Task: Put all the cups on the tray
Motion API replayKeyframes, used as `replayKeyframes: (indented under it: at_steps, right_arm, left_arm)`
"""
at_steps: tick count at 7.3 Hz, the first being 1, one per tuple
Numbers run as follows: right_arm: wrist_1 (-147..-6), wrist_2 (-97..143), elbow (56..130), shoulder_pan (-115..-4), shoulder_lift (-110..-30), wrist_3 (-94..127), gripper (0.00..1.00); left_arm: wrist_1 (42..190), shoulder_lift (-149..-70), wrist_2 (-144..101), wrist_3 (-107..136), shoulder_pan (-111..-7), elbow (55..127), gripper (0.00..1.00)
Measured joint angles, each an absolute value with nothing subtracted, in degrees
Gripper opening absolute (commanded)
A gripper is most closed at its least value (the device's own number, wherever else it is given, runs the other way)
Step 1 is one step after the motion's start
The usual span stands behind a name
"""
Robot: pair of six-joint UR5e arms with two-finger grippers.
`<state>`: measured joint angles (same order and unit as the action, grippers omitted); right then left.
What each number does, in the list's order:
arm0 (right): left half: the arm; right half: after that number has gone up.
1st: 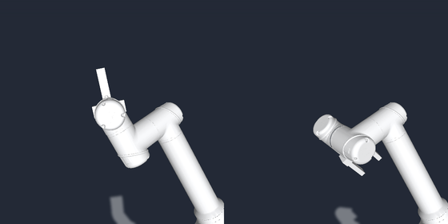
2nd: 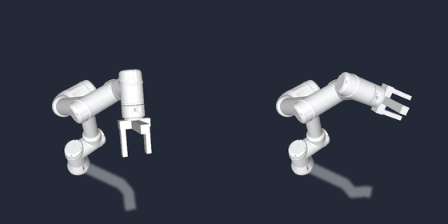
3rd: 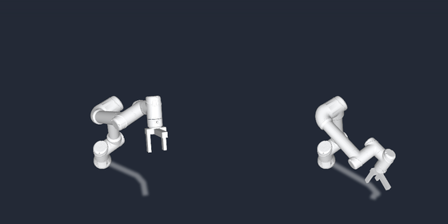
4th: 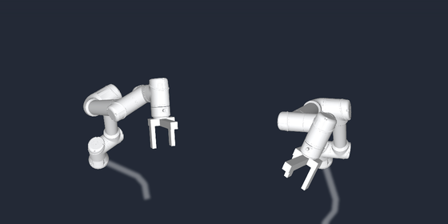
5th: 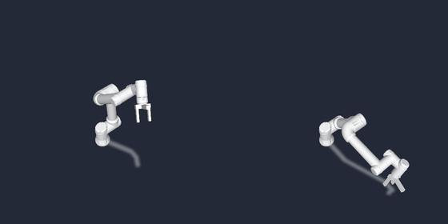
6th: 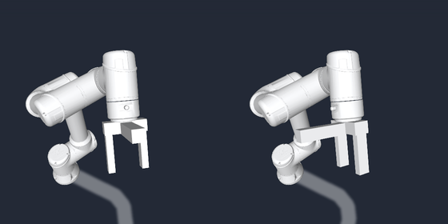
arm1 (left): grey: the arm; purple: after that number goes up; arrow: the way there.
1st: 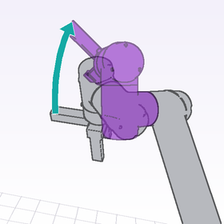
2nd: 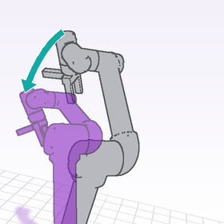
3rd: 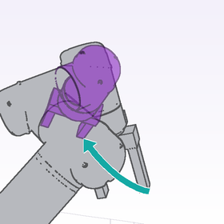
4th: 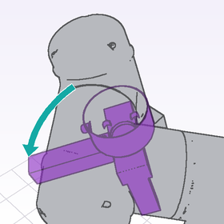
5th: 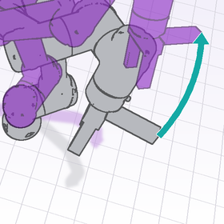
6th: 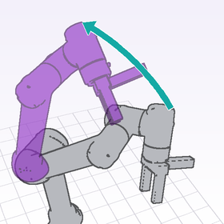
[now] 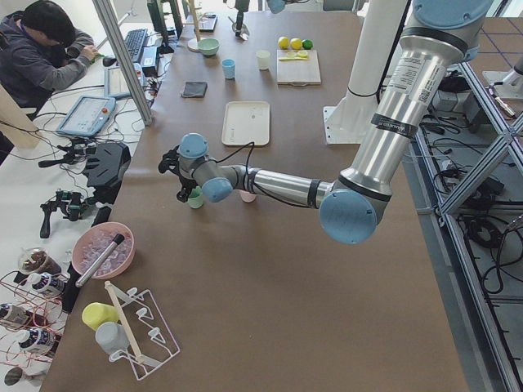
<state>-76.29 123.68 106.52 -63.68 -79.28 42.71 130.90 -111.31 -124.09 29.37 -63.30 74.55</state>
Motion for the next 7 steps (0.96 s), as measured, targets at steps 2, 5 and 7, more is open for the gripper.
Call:
replayKeyframes:
  at_steps: [2, 5, 7]
  right_arm:
    - [-76.29, 123.61, 106.36, -63.45, -79.28, 42.66, 1.0]
    - [-76.21, 123.57, 106.11, -63.3, -79.32, 42.45, 1.0]
    - [-76.2, 123.63, 105.91, -63.23, -79.38, 42.26, 1.0]
  left_arm:
    - [131.02, -111.5, -121.75, 29.39, -61.55, 73.43, 0.06]
    - [130.94, -111.69, -121.17, 29.52, -59.92, 73.75, 0.0]
    - [129.72, -114.01, -121.6, 34.04, -60.21, 75.97, 0.0]
